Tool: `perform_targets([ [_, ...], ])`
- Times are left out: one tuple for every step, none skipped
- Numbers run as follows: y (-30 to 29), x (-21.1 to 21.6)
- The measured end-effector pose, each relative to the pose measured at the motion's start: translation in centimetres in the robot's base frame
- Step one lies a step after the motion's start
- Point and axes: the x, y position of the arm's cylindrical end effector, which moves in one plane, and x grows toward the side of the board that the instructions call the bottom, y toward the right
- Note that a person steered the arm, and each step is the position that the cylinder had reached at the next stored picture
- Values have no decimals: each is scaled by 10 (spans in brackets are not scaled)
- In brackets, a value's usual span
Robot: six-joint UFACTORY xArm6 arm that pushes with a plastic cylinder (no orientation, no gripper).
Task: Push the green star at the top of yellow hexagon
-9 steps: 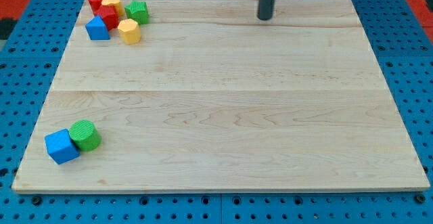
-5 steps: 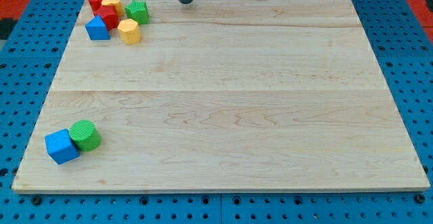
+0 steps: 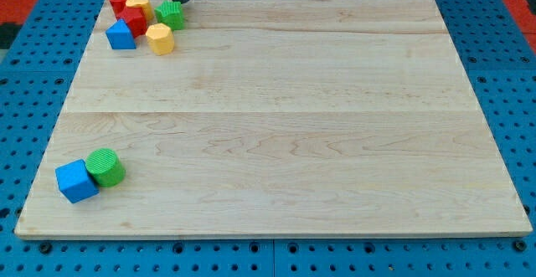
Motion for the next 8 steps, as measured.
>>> perform_targets([
  [0,0],
  [2,0],
  [13,16],
  [14,20],
  [24,2],
  [25,0],
  [21,0],
  [22,0],
])
